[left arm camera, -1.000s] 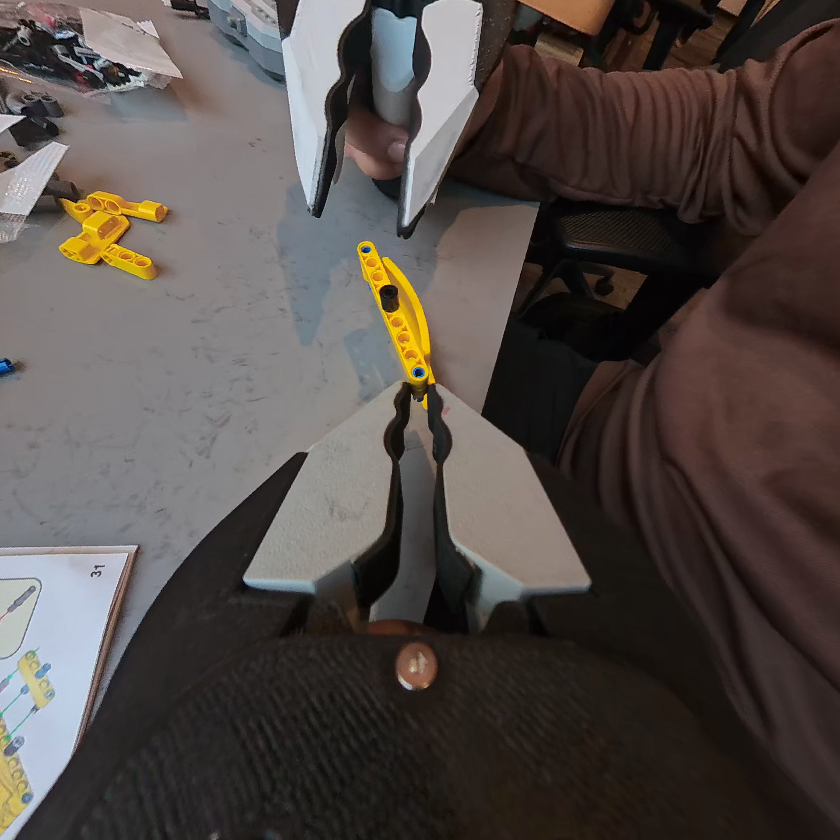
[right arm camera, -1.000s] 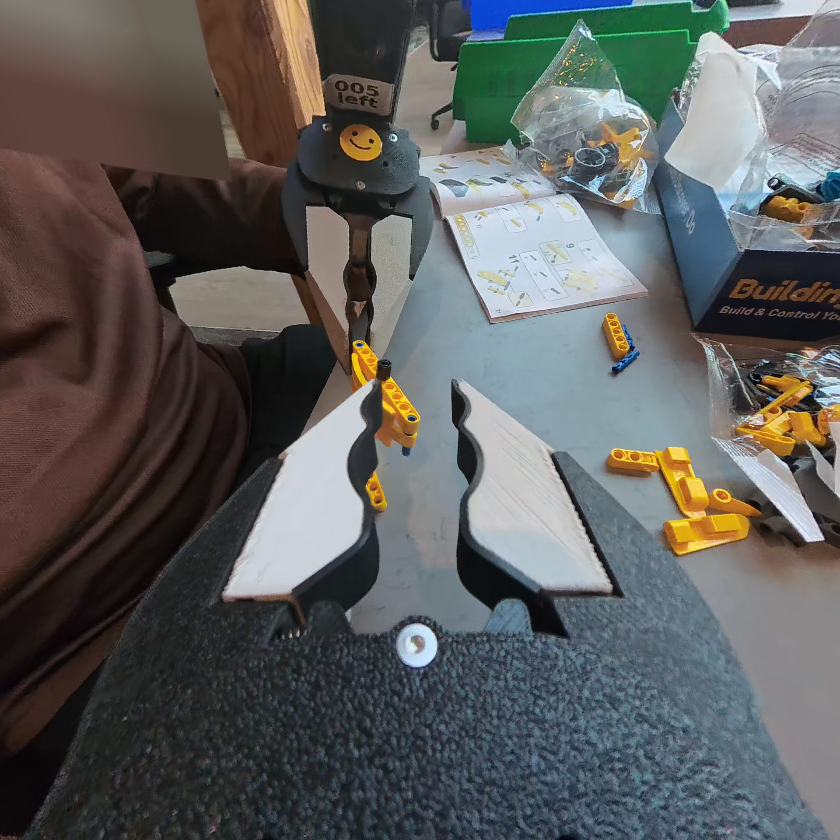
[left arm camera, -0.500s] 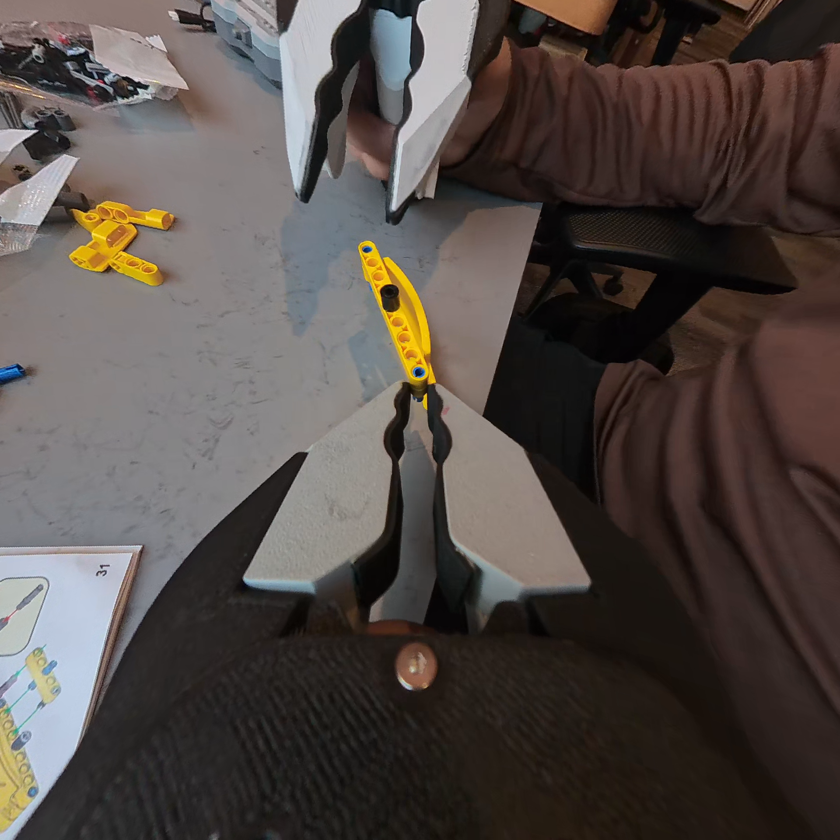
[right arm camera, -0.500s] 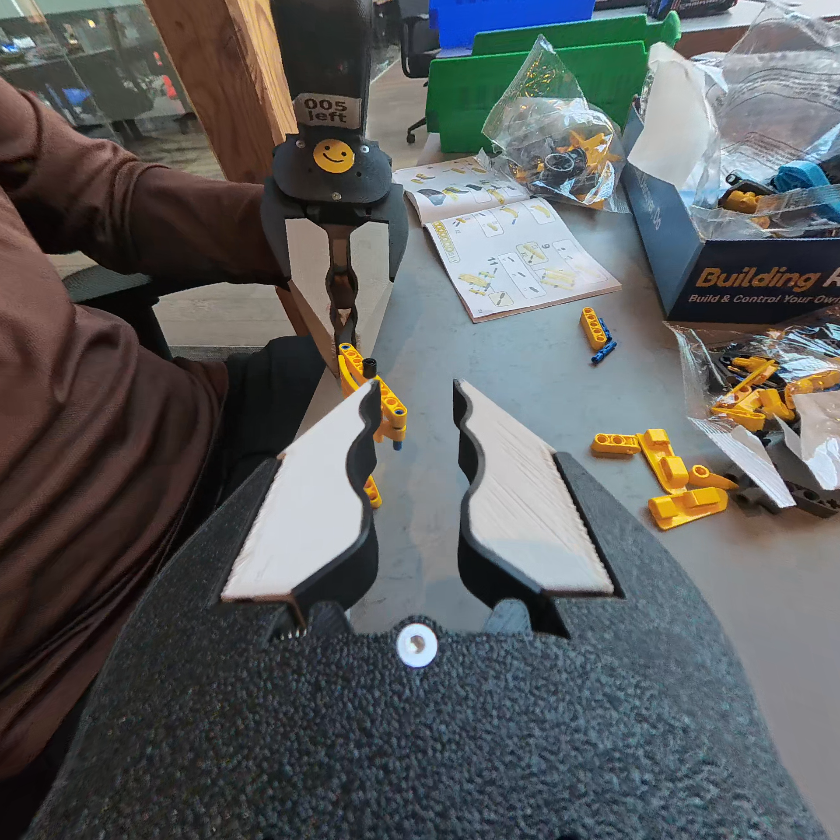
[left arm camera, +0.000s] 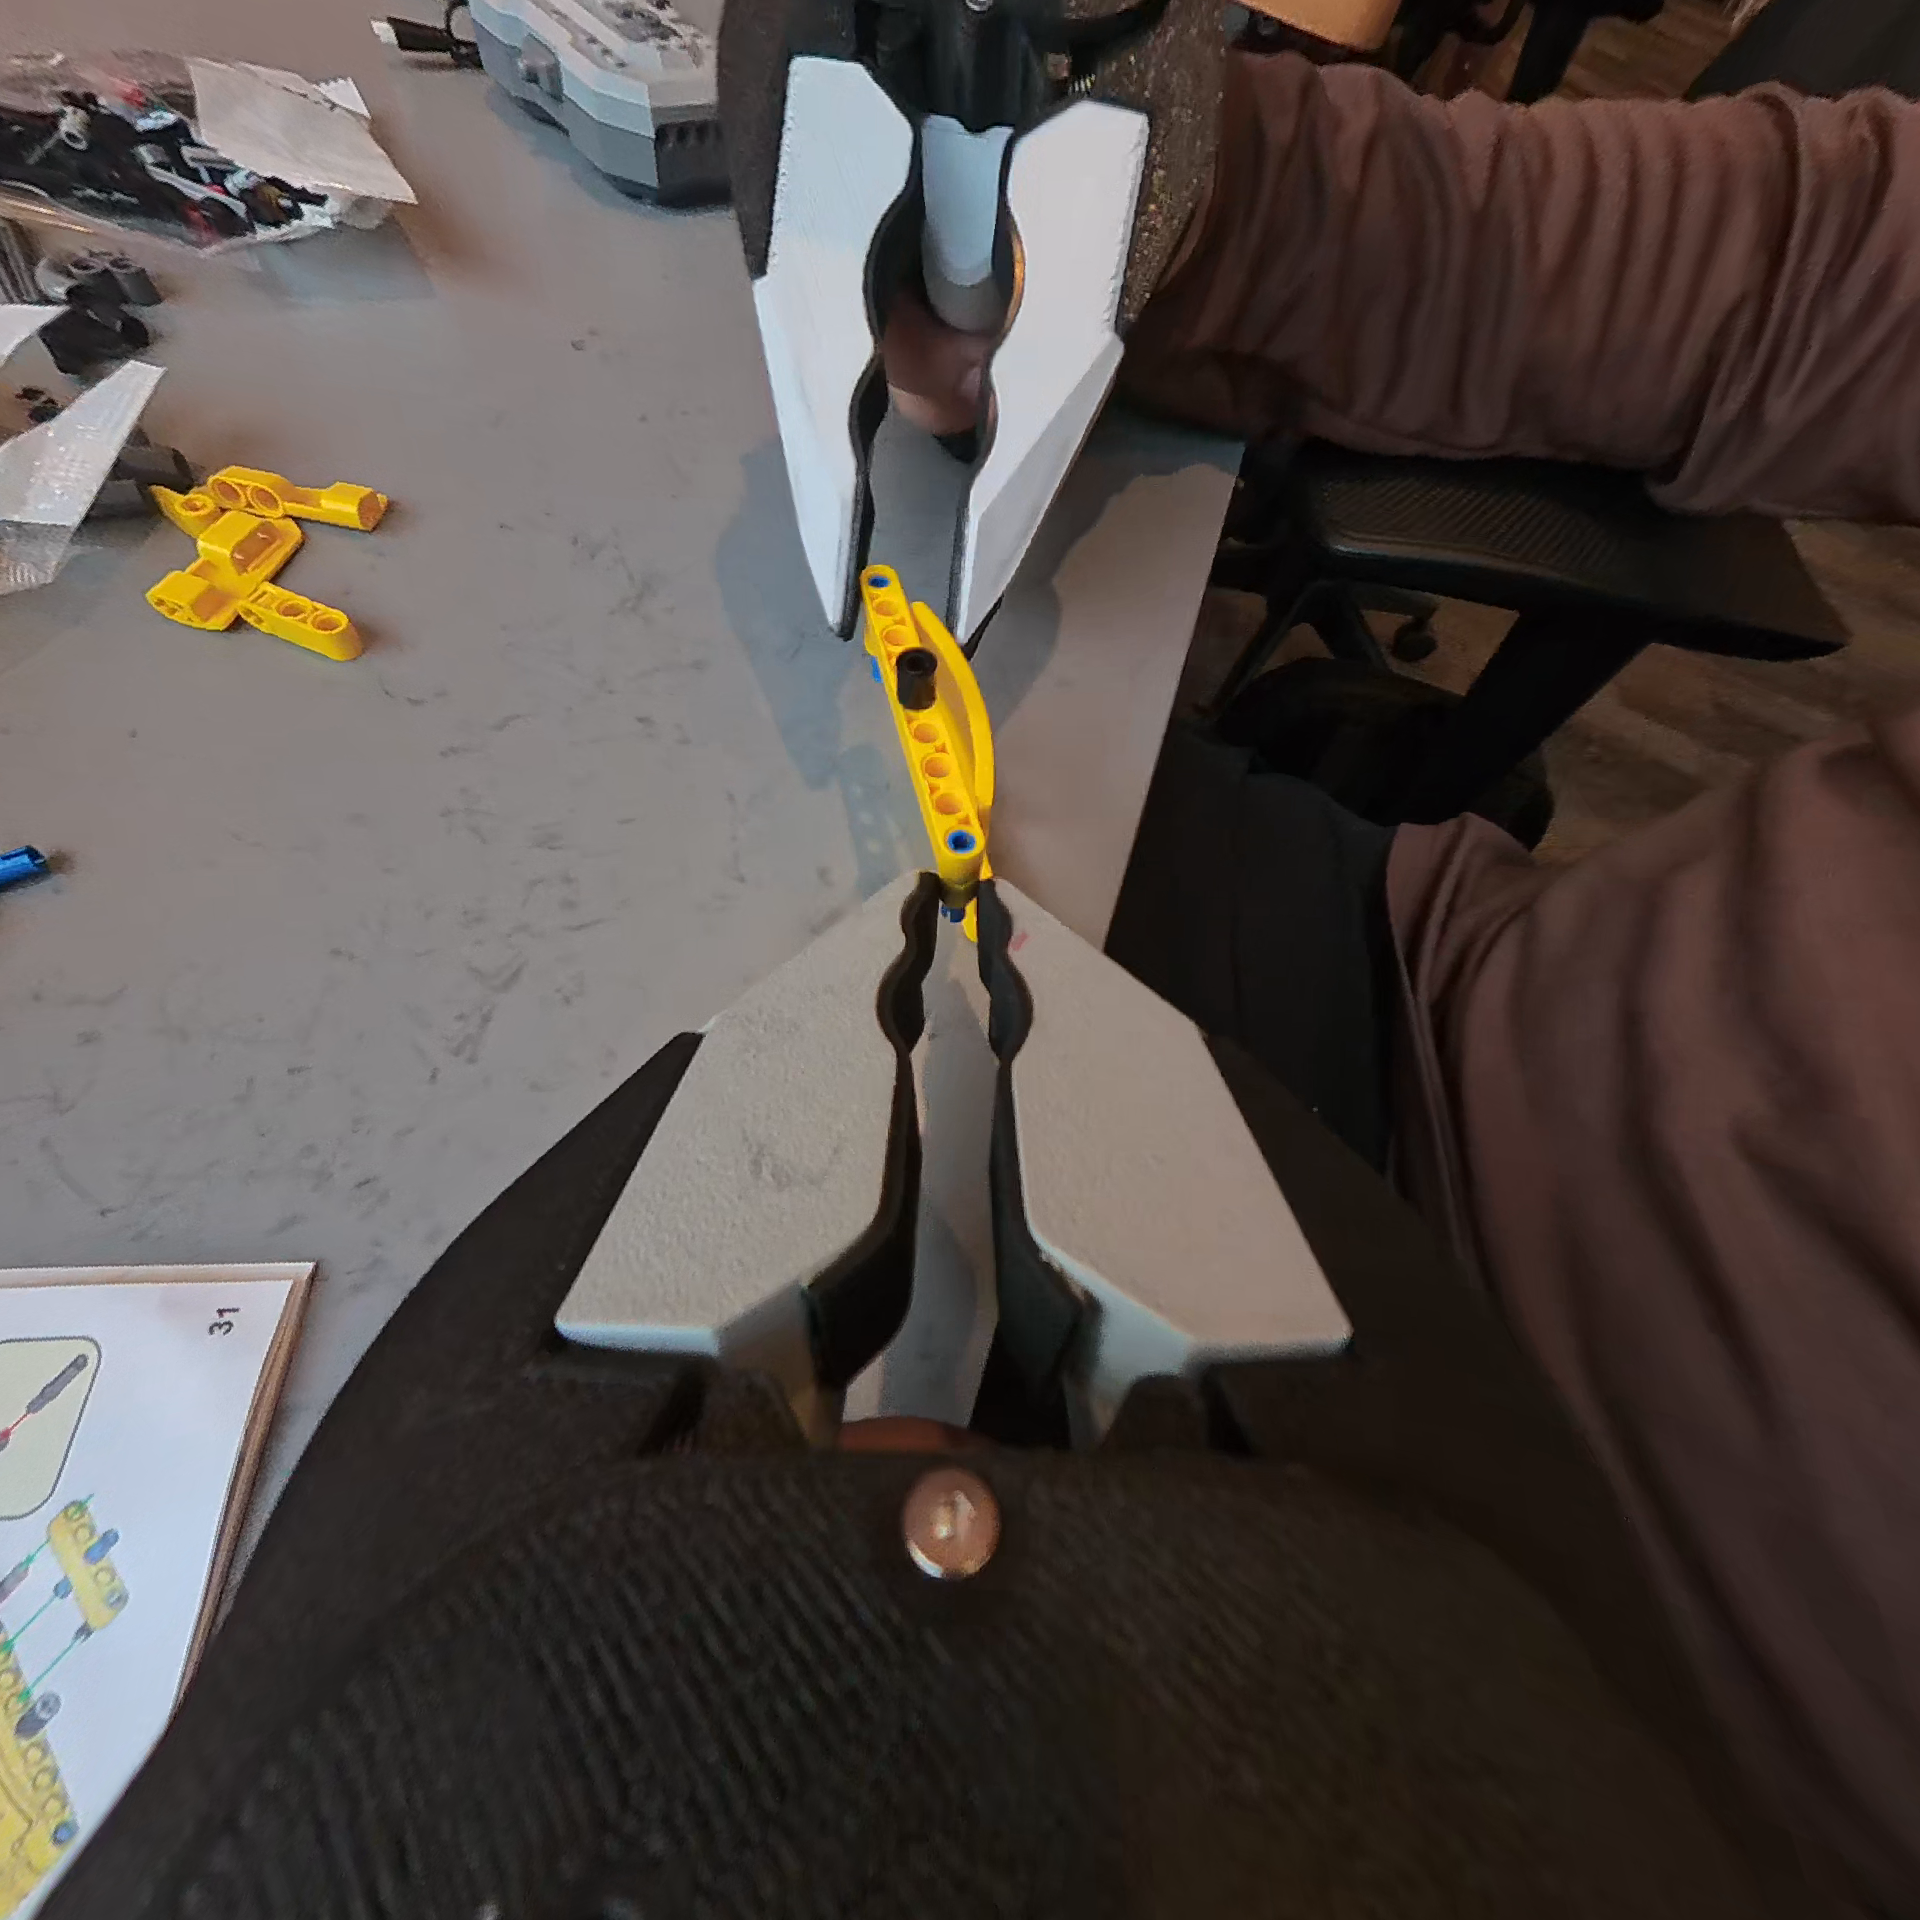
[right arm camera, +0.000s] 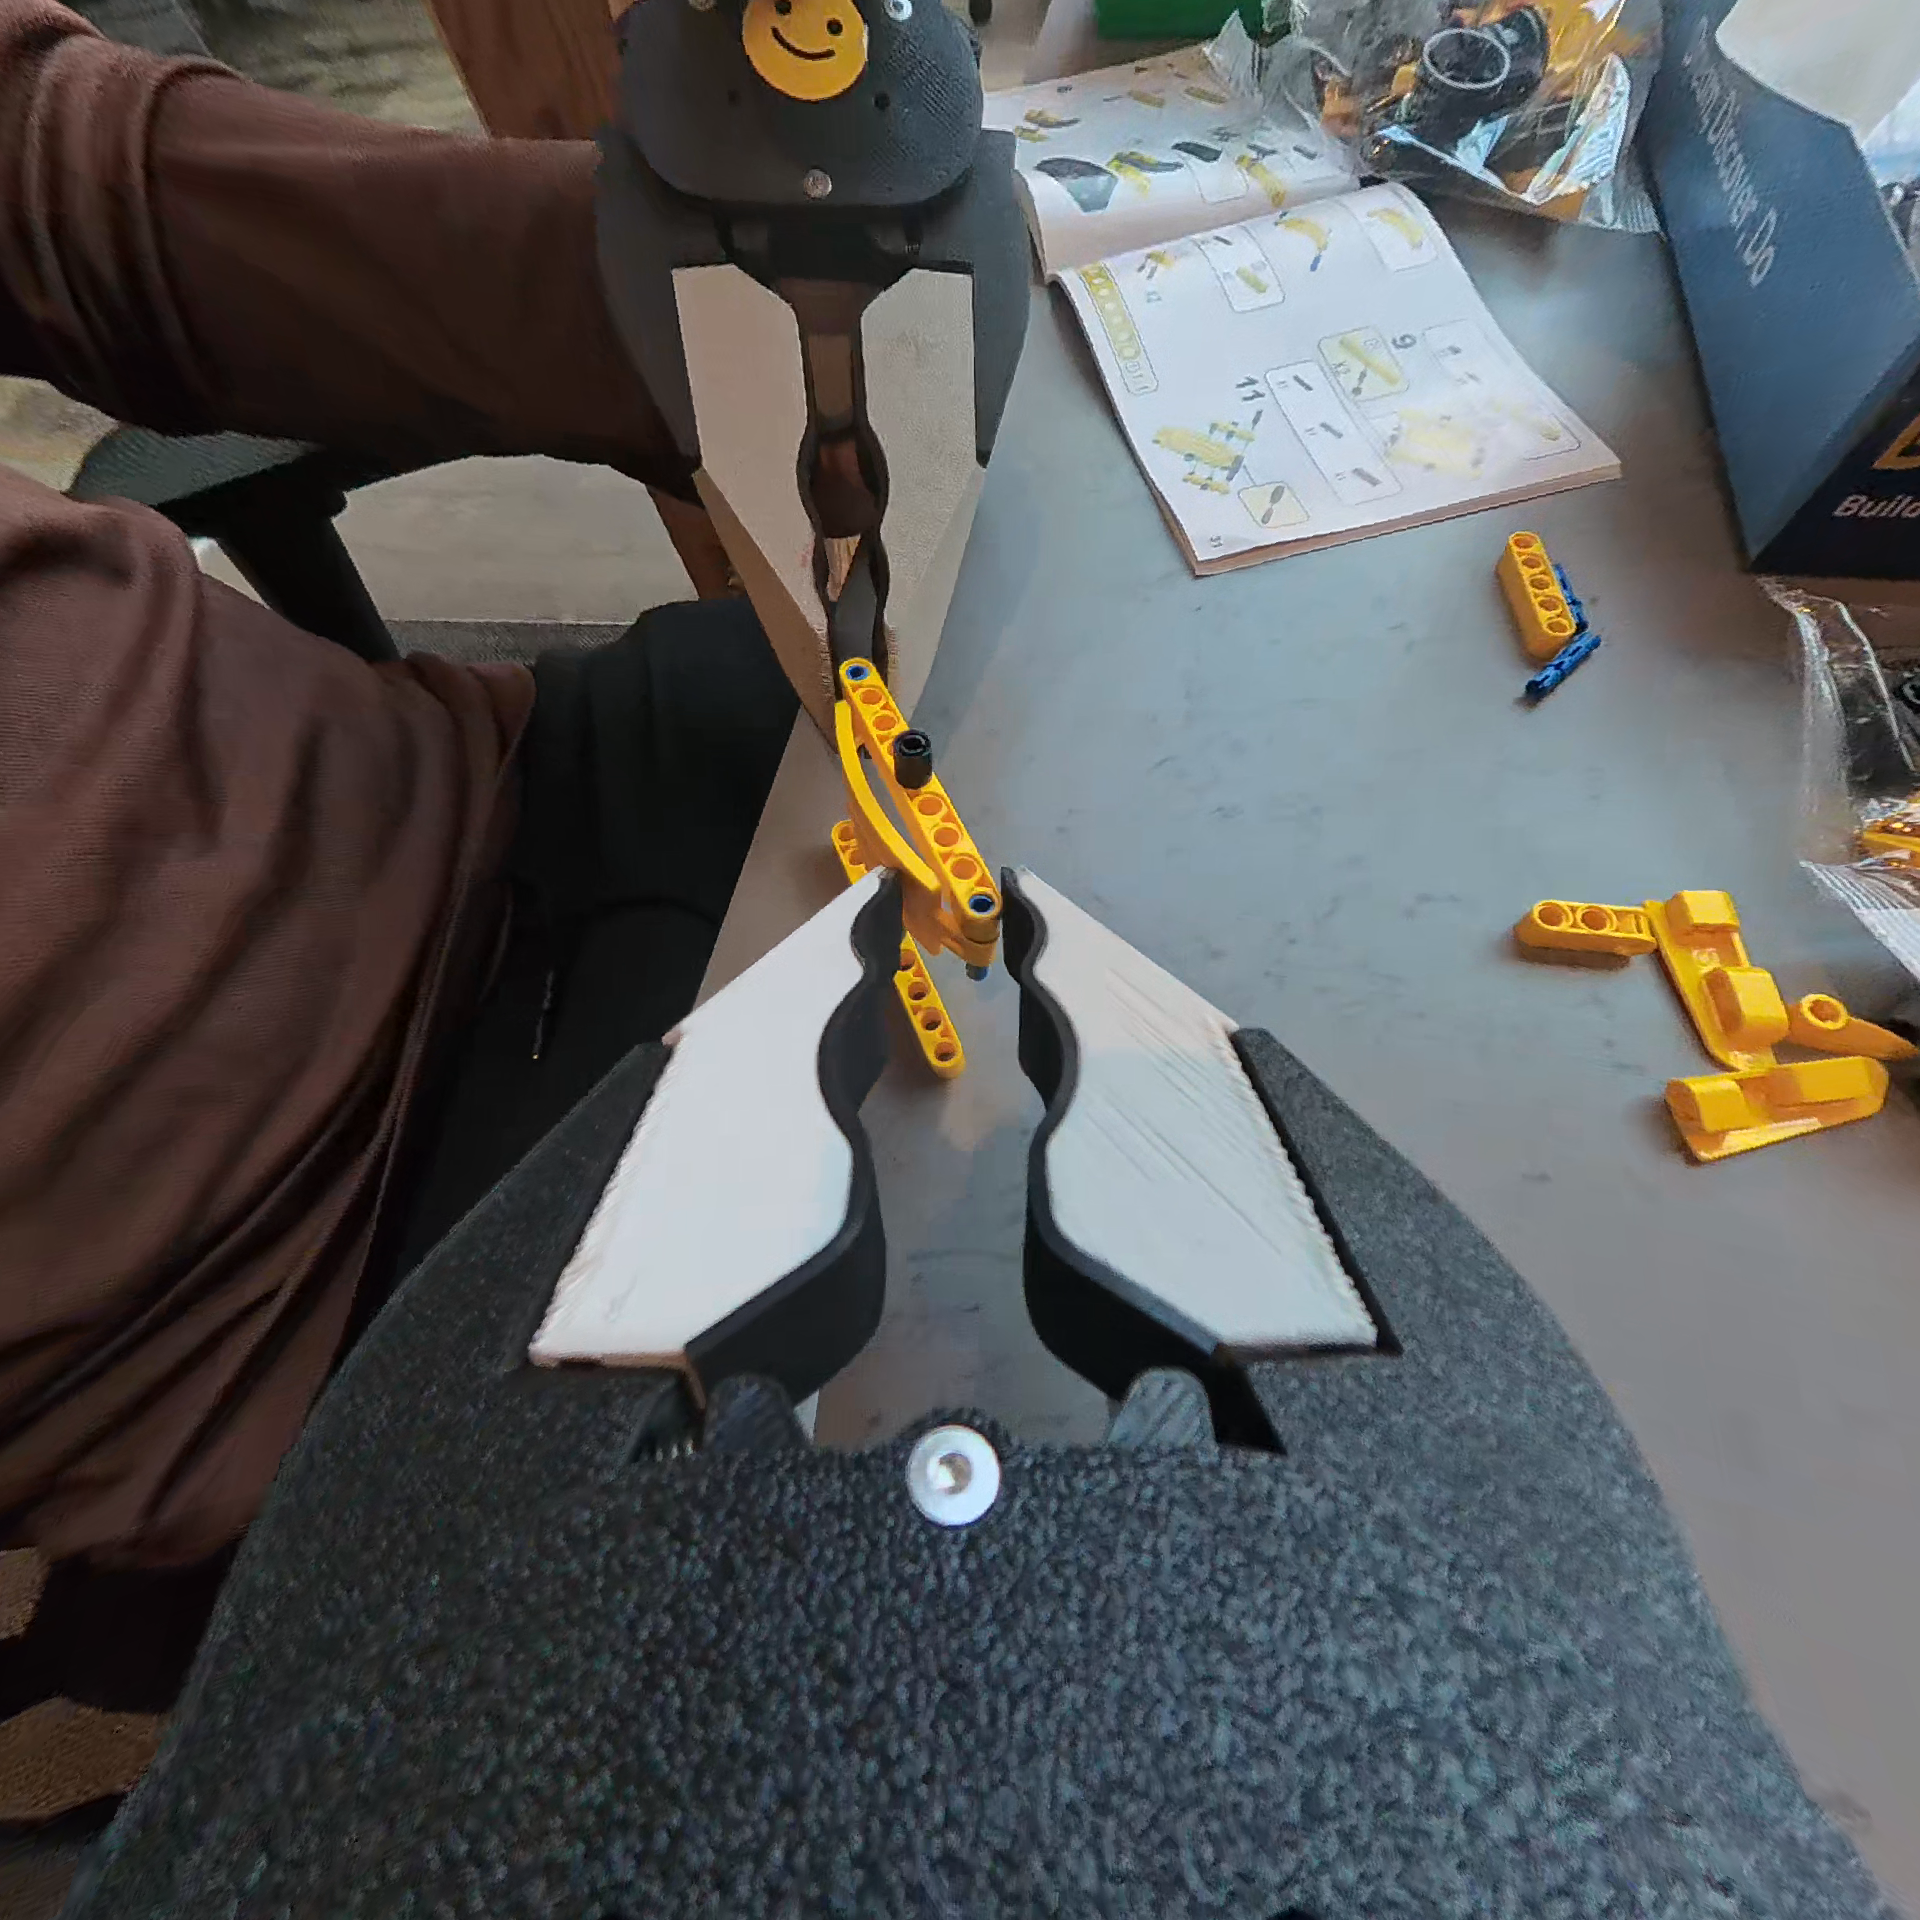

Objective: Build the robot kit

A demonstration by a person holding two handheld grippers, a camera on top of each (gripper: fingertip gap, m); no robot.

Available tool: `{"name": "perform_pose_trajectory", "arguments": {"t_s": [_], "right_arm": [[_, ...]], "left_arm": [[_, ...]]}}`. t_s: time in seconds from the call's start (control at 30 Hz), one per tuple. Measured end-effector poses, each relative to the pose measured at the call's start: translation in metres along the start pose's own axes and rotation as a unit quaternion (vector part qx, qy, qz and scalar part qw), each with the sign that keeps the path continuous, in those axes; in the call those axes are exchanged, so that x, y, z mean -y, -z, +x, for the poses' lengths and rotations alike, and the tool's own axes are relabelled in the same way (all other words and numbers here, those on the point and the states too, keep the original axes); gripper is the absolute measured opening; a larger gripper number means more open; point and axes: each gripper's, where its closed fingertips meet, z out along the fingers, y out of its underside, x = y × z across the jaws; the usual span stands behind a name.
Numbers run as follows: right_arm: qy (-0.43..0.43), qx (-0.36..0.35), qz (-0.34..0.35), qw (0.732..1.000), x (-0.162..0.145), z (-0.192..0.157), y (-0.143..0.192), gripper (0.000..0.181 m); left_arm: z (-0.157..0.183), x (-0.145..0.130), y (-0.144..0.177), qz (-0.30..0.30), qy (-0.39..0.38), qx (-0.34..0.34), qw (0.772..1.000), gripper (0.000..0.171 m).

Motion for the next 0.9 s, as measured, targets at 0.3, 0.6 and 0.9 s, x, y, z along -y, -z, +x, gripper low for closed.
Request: {"name": "perform_pose_trajectory", "arguments": {"t_s": [0.3,0.6,0.9], "right_arm": [[-0.062,0.010,0.024,0.998,0.002,0.006,0.011,0.015],[-0.031,0.004,-0.006,0.999,-0.009,-0.002,0.011,0.013],[-0.033,0.010,-0.010,0.999,-0.010,-0.003,0.010,0.014]], "left_arm": [[-0.014,0.005,-0.011,-0.005,0.081,0.014,0.997,0.006],[-0.011,0.010,-0.009,0.019,0.046,0.037,0.998,0.012],[-0.004,0.010,-0.008,0.021,0.040,0.016,0.999,0.006]]}}
